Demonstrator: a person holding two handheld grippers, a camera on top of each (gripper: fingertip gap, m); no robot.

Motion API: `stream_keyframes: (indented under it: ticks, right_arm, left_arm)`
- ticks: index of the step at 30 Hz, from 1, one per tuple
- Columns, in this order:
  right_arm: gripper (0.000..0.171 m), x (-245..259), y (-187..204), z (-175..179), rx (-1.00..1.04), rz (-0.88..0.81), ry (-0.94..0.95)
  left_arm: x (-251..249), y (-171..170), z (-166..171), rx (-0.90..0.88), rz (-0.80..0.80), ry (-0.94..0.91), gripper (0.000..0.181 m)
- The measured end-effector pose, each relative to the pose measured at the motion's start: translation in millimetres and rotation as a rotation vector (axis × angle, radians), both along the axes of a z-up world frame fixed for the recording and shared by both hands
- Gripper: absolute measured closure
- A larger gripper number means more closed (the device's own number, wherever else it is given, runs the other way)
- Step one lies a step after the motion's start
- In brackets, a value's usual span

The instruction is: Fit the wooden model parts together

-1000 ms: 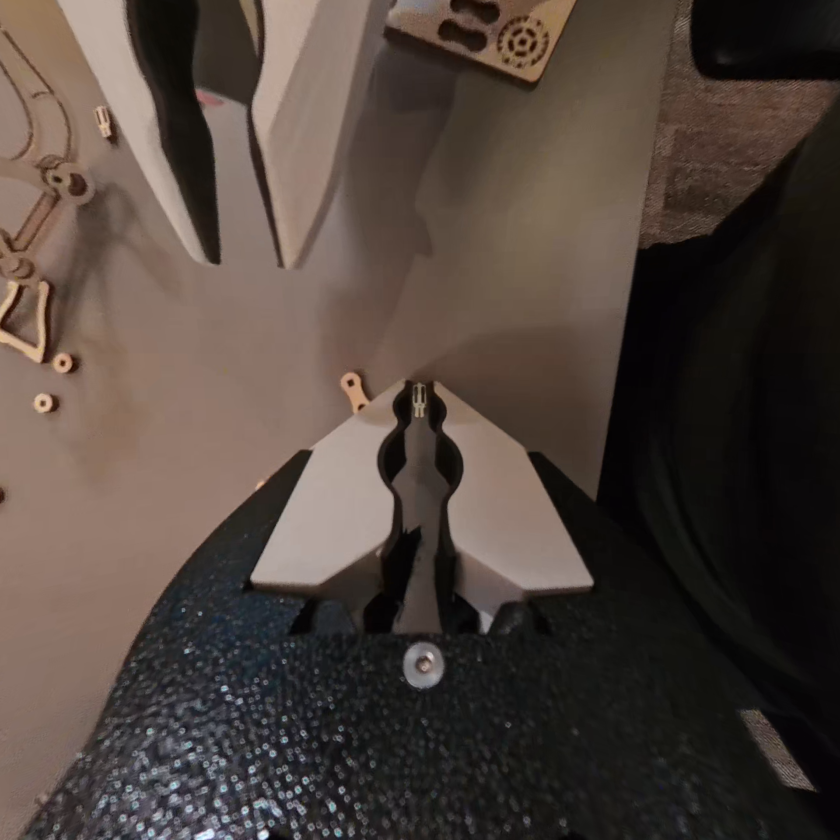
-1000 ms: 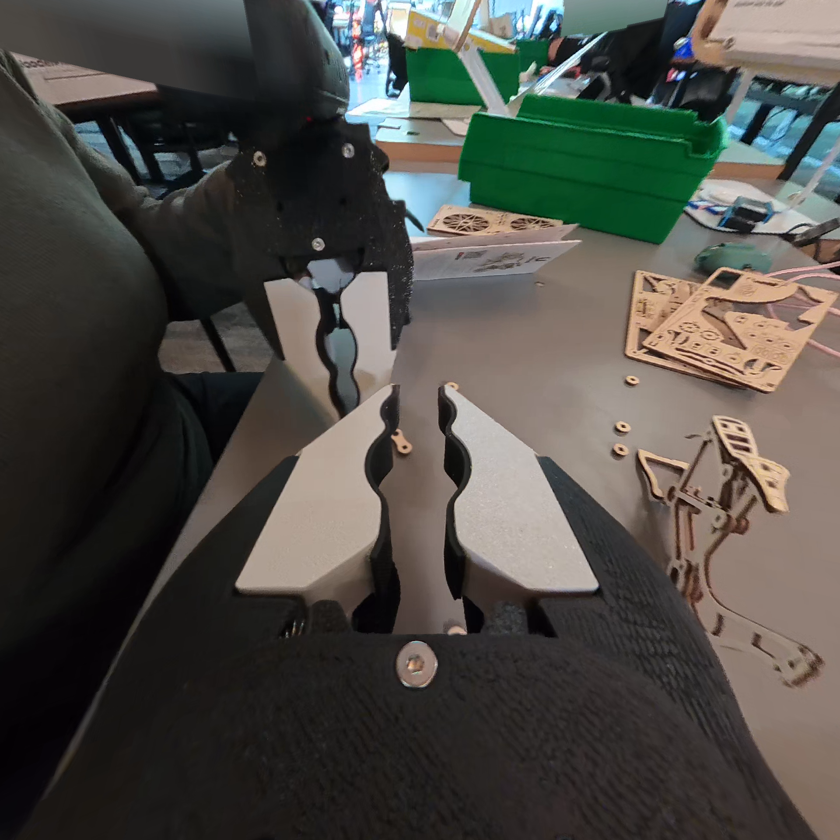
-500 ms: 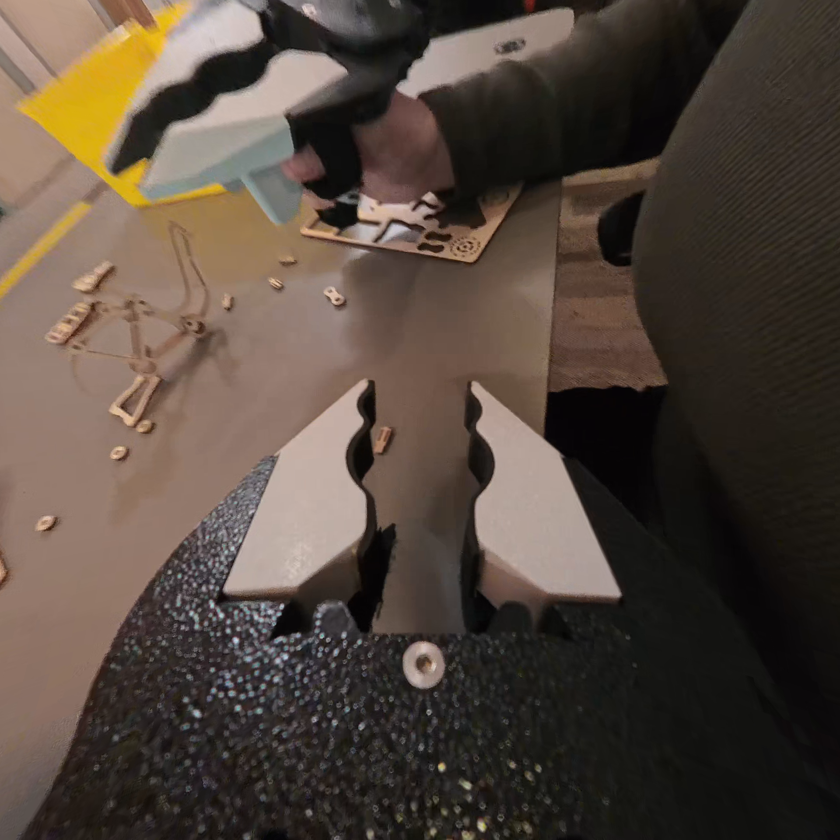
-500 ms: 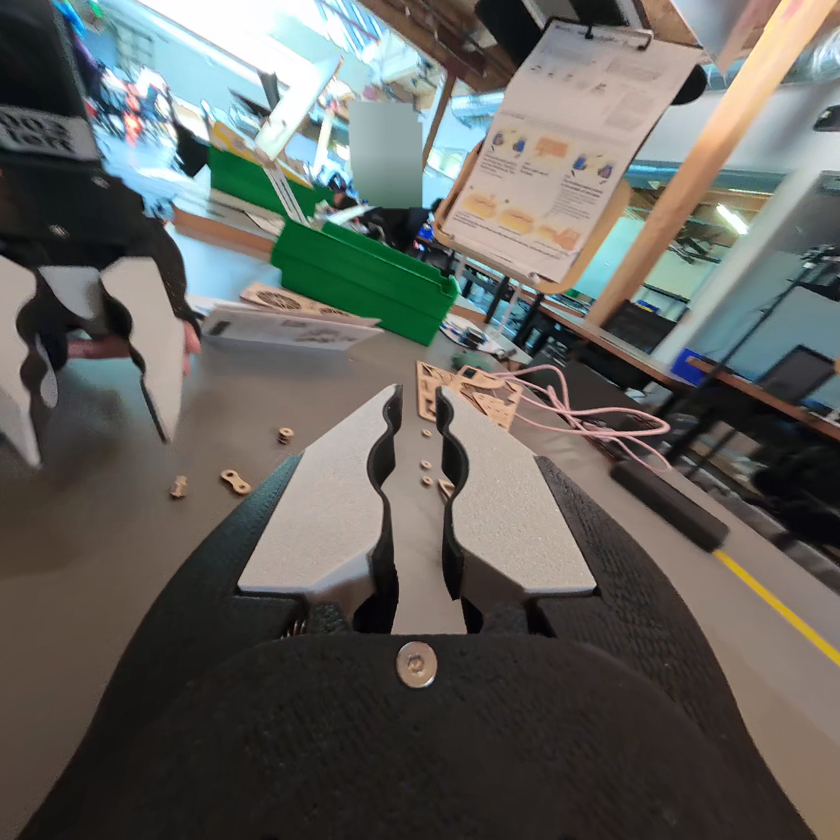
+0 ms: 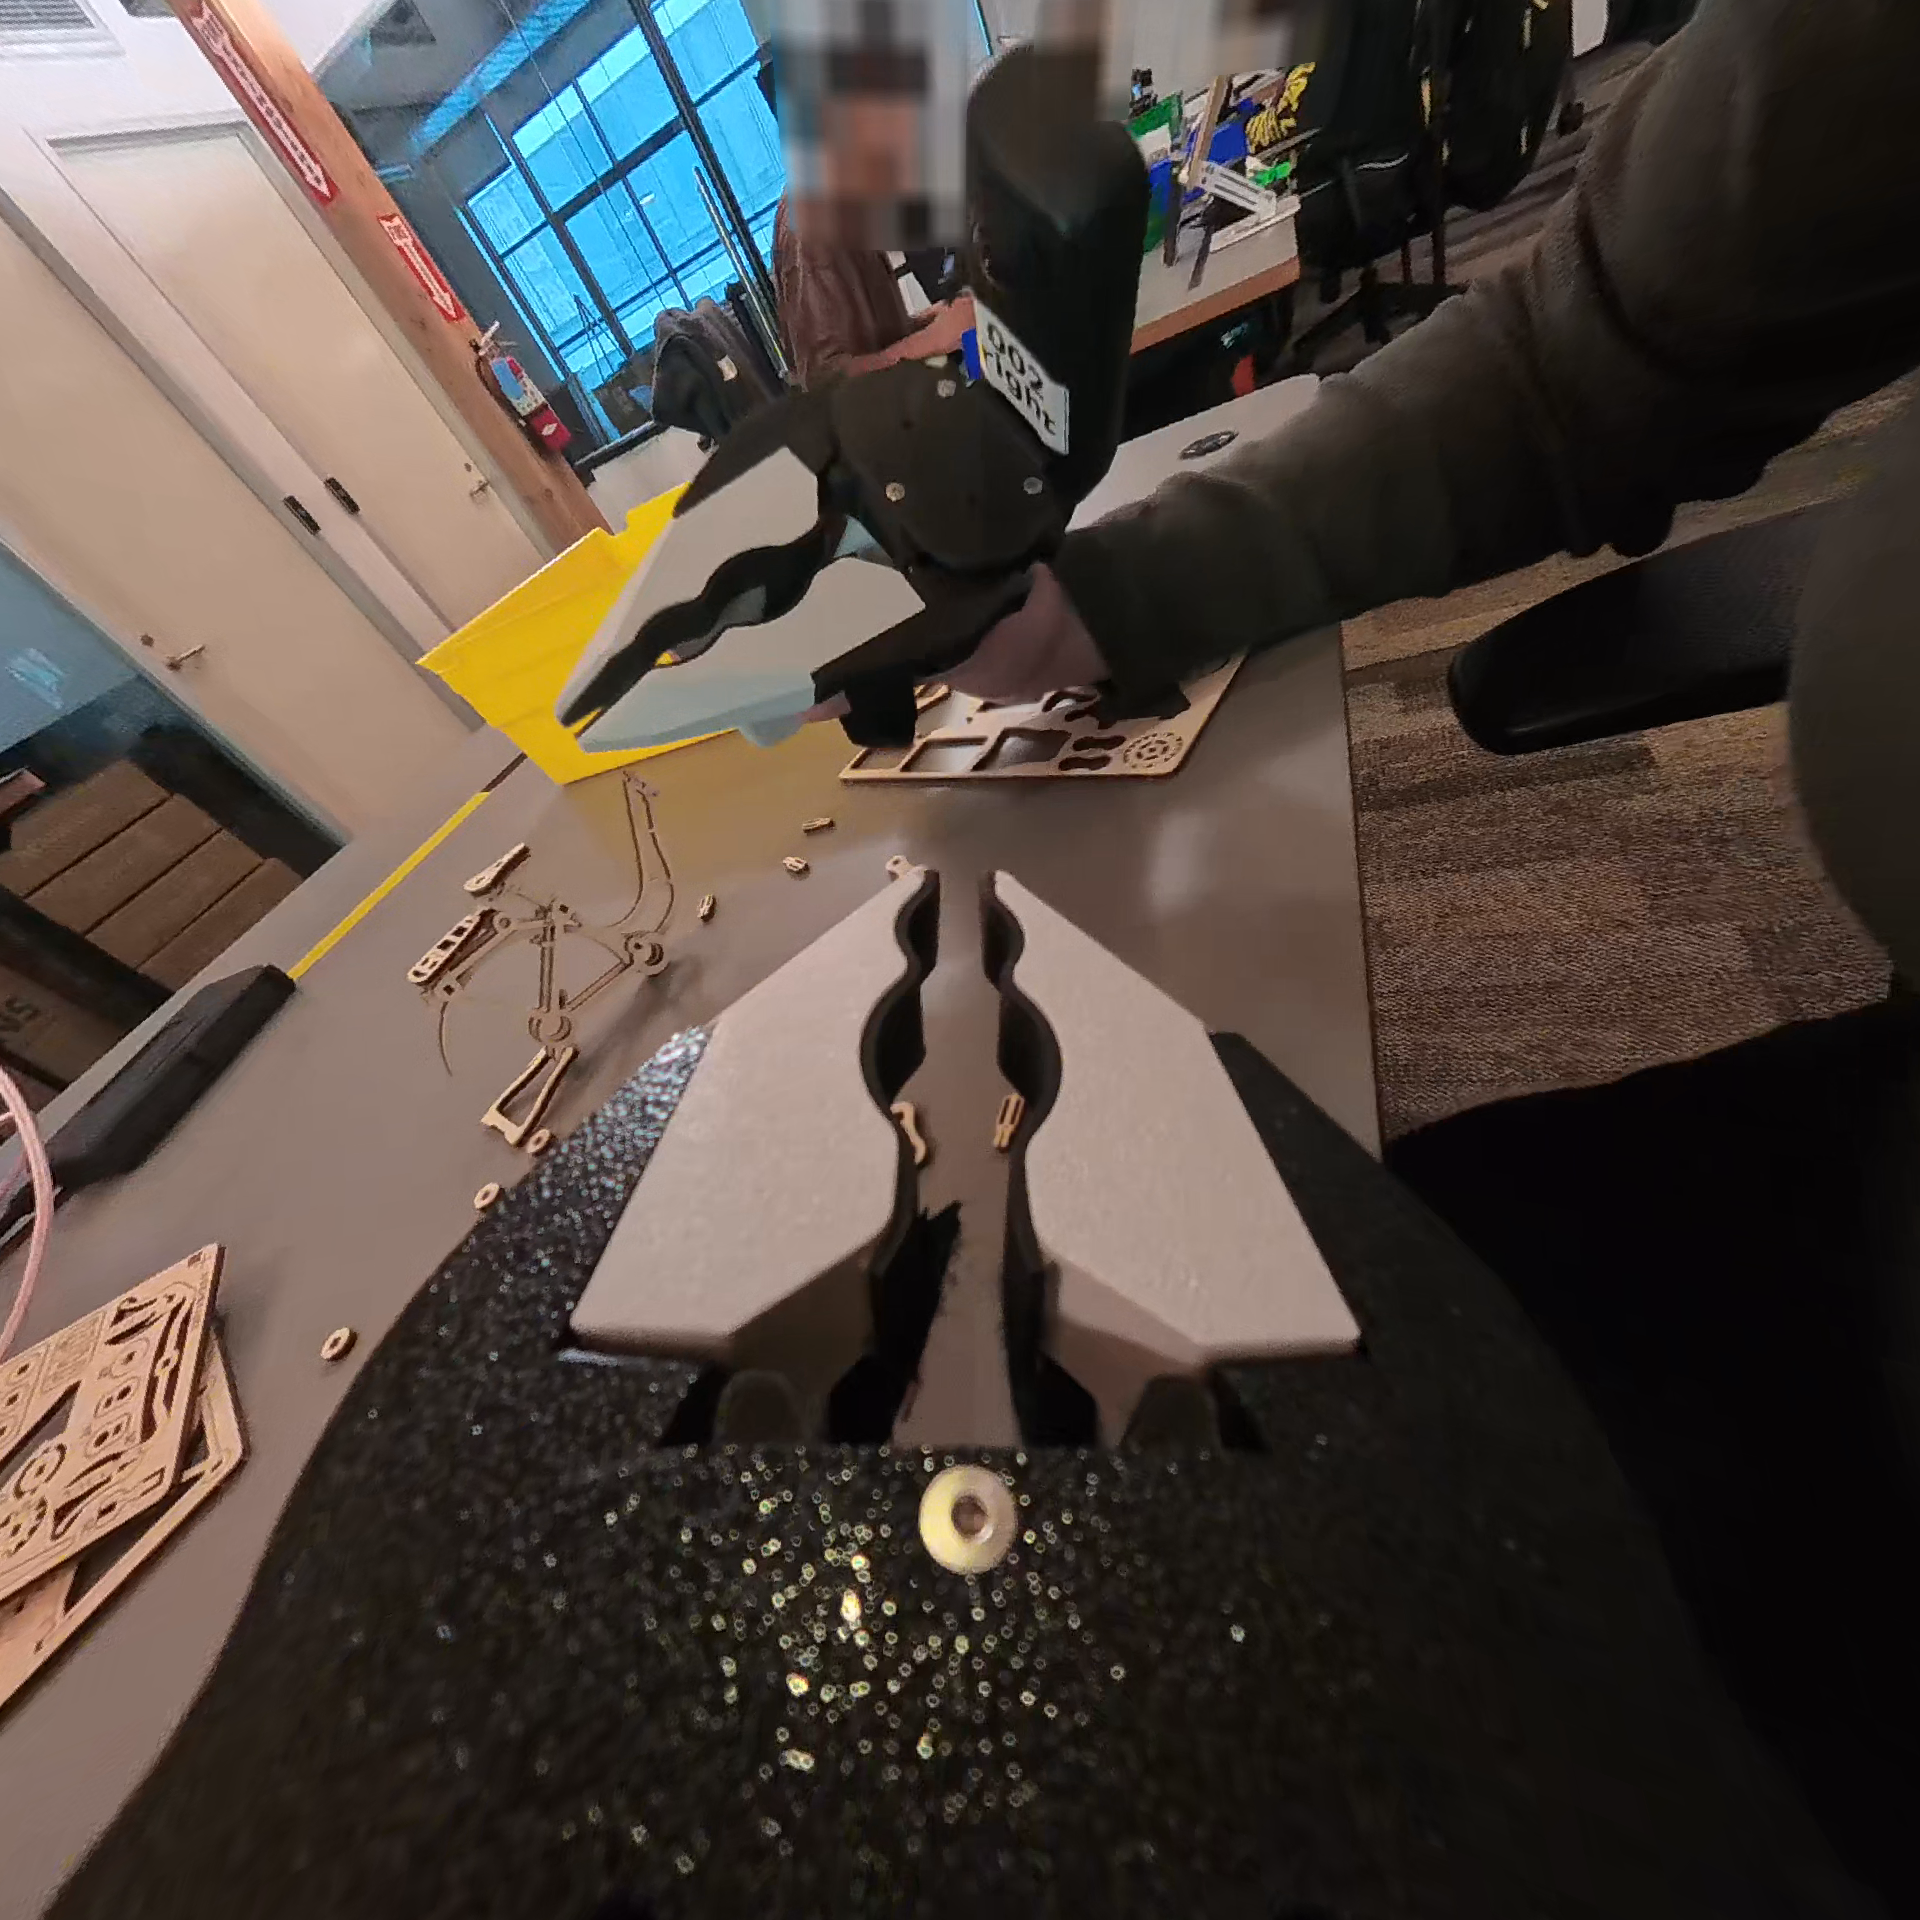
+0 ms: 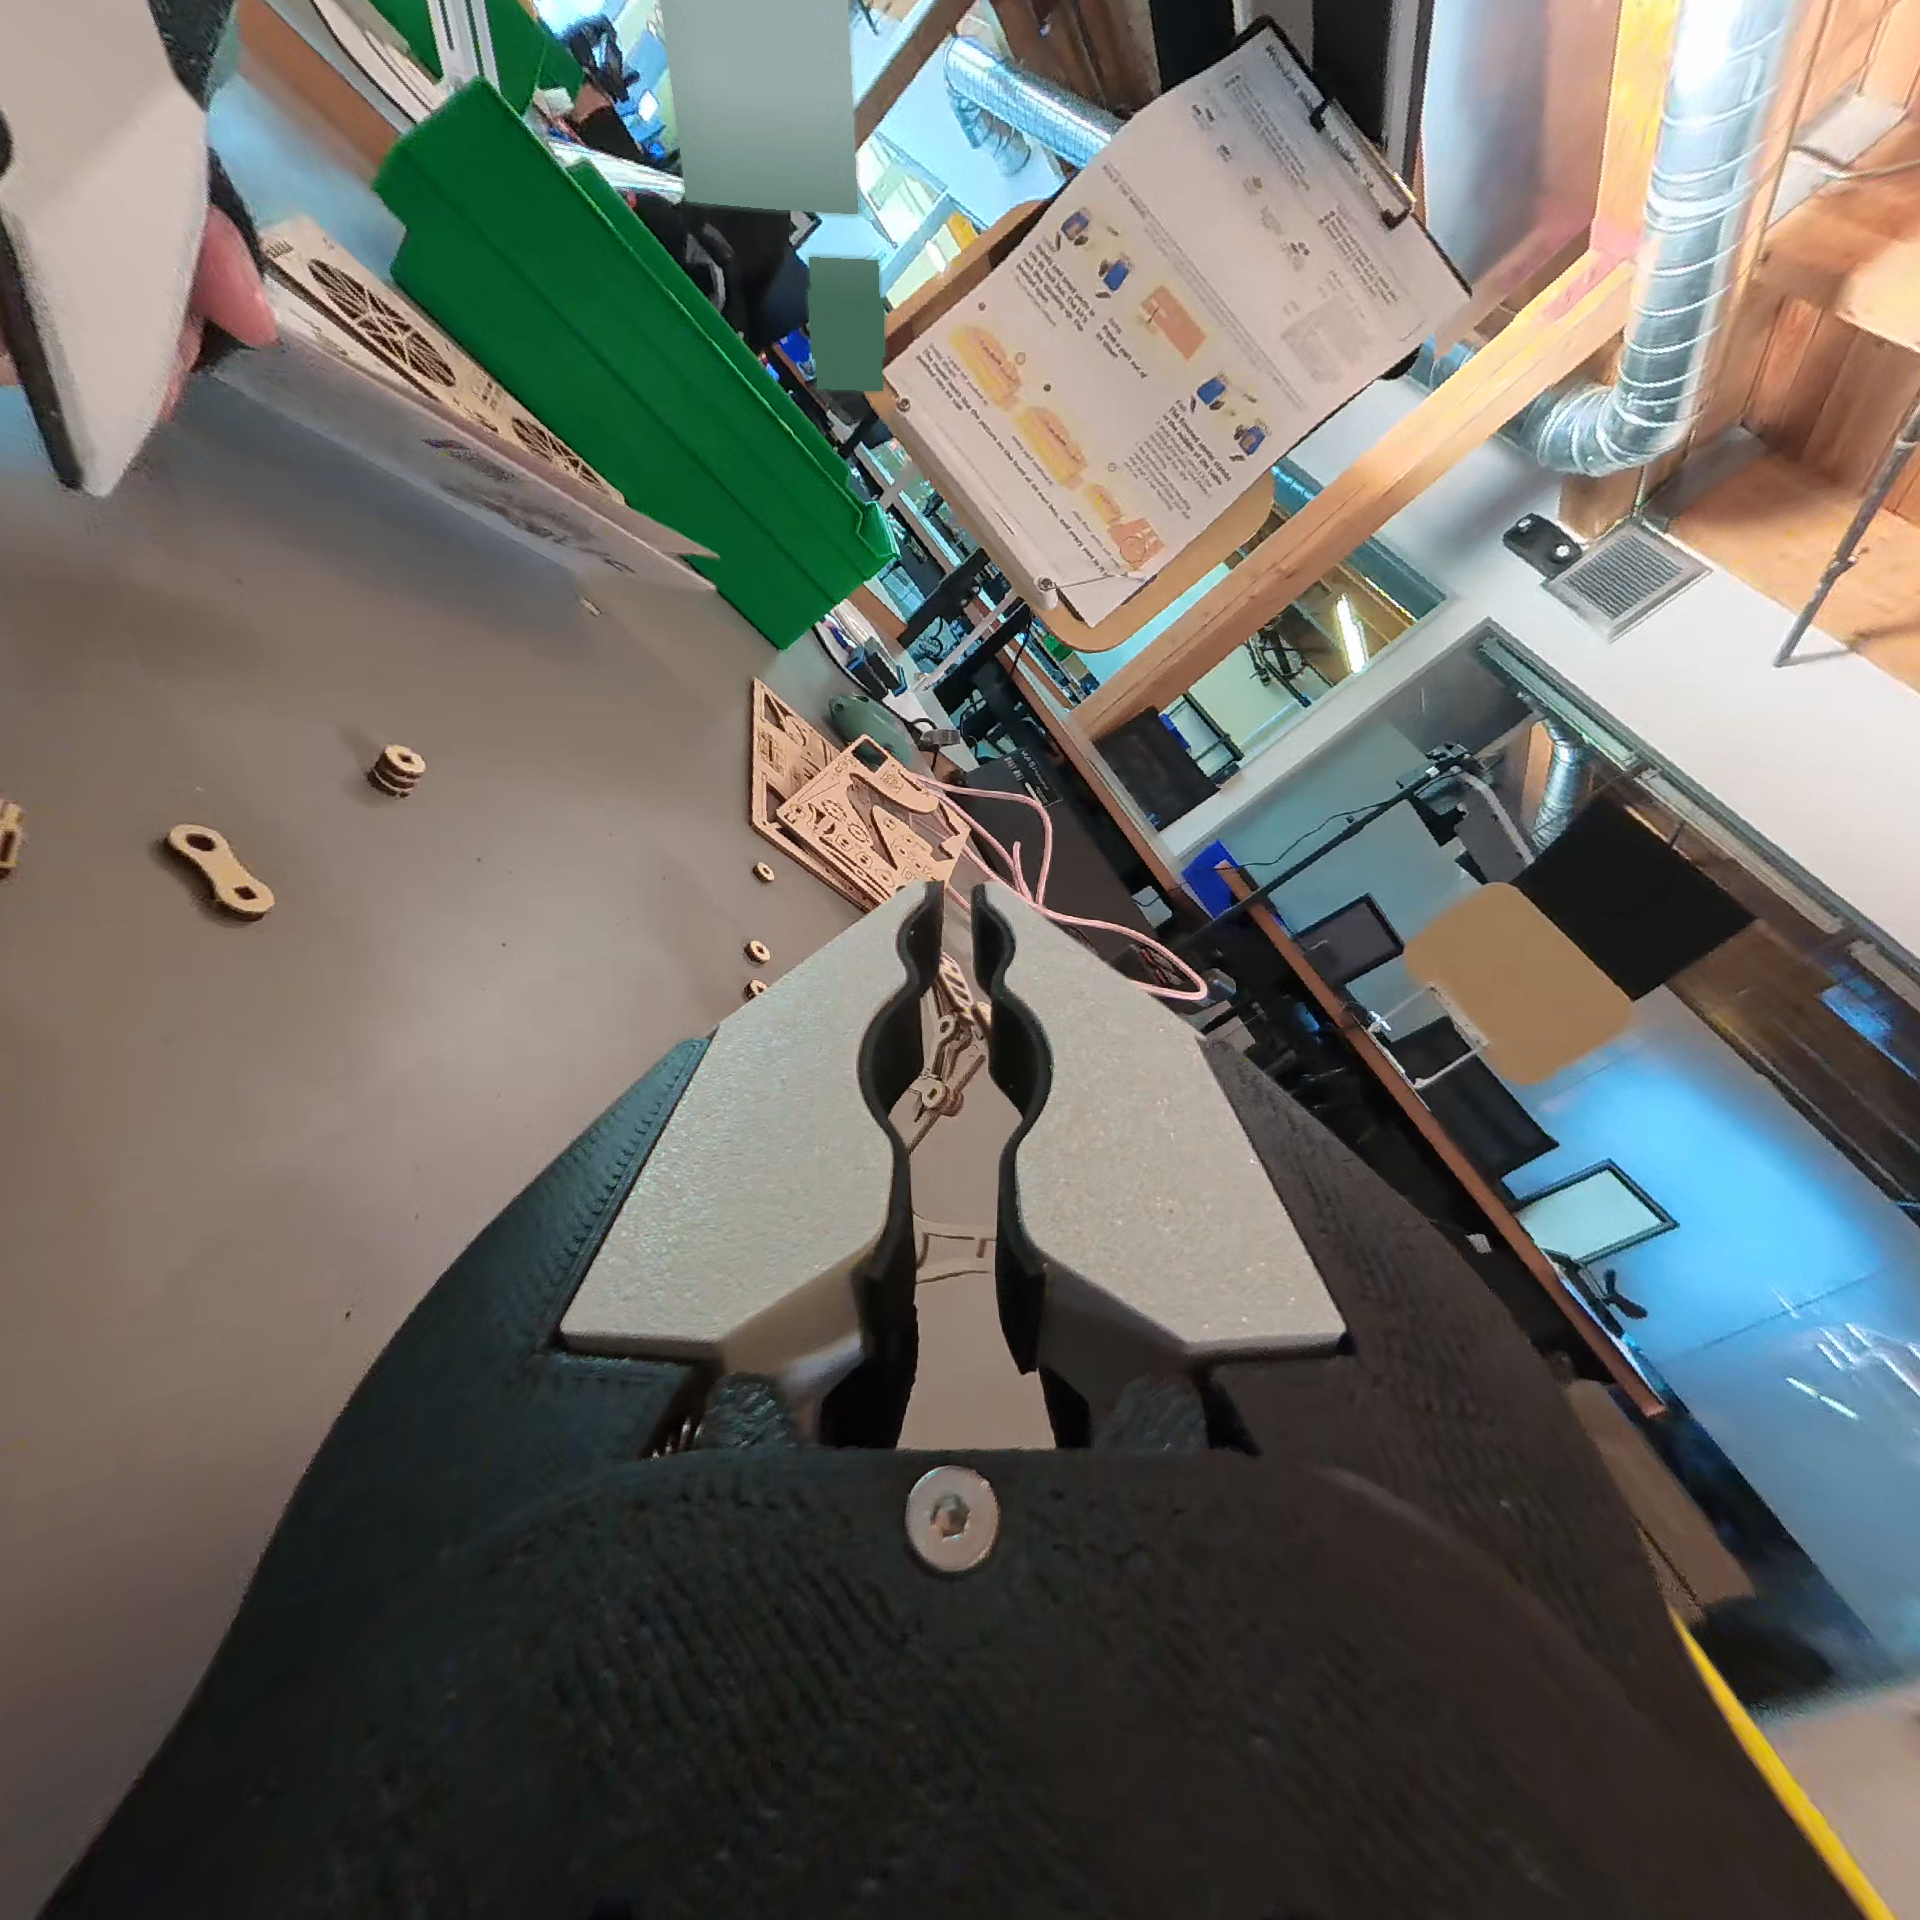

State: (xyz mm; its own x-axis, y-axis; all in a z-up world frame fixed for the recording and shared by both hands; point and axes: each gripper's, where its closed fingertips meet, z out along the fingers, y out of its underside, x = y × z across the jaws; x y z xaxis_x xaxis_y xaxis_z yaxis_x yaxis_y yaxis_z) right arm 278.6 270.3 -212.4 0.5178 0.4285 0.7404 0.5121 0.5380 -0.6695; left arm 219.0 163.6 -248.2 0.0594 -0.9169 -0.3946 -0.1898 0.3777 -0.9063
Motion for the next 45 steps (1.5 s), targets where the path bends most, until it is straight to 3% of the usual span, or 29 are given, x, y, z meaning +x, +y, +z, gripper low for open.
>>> stream_keyframes:
  ticks: [11,18,23,28,32,36,40,45]
  right_arm:
    - [0.168,10.1,11.0,0.3,-0.058,-0.018,0.081]
    - [0.168,12.7,9.3,-2.4,-0.07,-0.017,0.08]
    - [0.168,18.3,11.6,-1.5,-0.09,-0.023,0.114]
    - [0.168,19.0,10.2,1.0,-0.076,-0.024,0.116]
    - [0.168,13.1,5.7,1.5,-0.058,0.002,0.094]
    - [0.168,10.0,3.9,1.5,-0.061,0.02,0.093]
    - [0.168,10.2,1.6,4.3,-0.059,0.028,0.109]
    - [0.167,6.5,-1.5,3.0,-0.034,0.031,0.067]
  left_arm:
    - [1.2,-1.0,-4.0,0.05,-0.005,0.021,0.177]
    - [-5.8,19.3,-0.1,0.026,0.118,-0.002,0.181]
    - [-3.6,20.7,-1.1,0.025,0.114,0.005,0.181]
    - [2.4,10.1,-10.5,0.044,0.05,0.068,0.181]
    - [10.7,-20.0,-19.6,-0.075,-0.085,0.185,0.18]
    - [5.5,-6.4,-21.7,-0.102,0.017,0.287,0.166]
    - [-11.7,8.1,-44.0,-0.209,0.142,0.502,0.176]
    - [-15.5,17.9,-44.2,-0.266,0.171,0.501,0.168]
